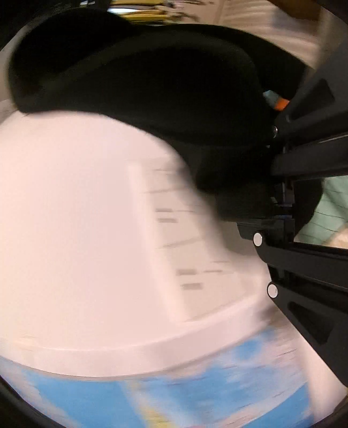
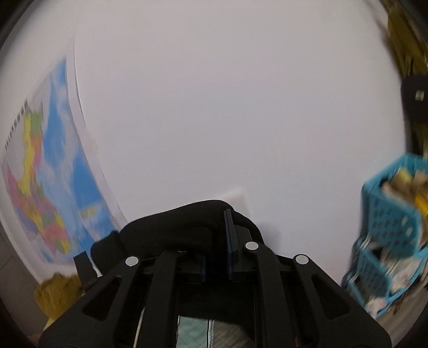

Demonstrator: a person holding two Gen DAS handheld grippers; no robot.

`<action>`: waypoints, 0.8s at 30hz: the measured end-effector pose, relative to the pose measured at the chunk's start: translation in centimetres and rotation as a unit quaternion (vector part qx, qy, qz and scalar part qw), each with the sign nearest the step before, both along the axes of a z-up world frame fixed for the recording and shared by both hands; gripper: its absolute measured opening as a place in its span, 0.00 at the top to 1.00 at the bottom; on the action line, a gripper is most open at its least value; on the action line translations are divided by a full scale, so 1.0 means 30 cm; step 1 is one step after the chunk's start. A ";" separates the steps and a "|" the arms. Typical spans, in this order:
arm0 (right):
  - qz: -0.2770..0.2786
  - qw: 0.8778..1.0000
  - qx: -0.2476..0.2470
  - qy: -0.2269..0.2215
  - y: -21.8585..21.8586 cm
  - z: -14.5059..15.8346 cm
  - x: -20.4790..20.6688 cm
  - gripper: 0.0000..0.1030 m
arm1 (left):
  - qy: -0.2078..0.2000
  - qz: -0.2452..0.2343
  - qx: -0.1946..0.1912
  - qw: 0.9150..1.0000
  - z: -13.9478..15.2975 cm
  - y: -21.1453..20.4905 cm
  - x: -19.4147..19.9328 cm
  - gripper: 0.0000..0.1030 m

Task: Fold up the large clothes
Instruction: 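Lift the black jacket with both grippers and shake it out in the air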

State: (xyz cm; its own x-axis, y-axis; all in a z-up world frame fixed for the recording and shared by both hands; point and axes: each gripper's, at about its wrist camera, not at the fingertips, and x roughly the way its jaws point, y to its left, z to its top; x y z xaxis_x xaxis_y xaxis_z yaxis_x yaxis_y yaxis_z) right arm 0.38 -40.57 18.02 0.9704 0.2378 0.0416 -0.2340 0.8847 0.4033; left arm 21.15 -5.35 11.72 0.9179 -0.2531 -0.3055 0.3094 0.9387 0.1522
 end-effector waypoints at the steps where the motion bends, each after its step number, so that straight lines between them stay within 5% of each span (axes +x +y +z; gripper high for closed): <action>1: -0.013 1.000 0.001 -0.012 -0.024 0.051 -0.042 0.90 | -0.005 -0.007 -0.009 1.000 0.057 -0.010 -0.002 0.98; 9: -0.047 0.990 -0.028 -0.129 -0.060 0.362 -0.419 0.90 | -0.116 0.002 -0.059 0.991 0.468 0.031 -0.218 0.98; 17: -0.028 0.976 -0.055 -0.211 0.009 0.467 -0.844 0.90 | -0.243 0.018 -0.086 0.966 0.847 0.152 -0.732 0.97; 20: 0.011 0.970 -0.053 -0.238 0.038 0.449 -0.974 0.90 | -0.277 0.035 -0.048 0.959 0.892 0.193 -0.924 0.96; 24: 0.076 0.965 -0.066 -0.240 0.106 0.383 -1.068 0.90 | -0.265 0.051 -0.018 0.963 0.855 0.267 -1.148 0.95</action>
State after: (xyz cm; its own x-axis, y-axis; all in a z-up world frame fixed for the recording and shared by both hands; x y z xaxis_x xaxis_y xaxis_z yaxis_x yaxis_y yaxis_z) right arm -31.65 -37.40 29.50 0.7999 0.4101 0.4382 -0.4977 0.8612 0.1027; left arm -13.27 2.66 37.37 0.9632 -0.1543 0.2201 0.1022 0.9676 0.2310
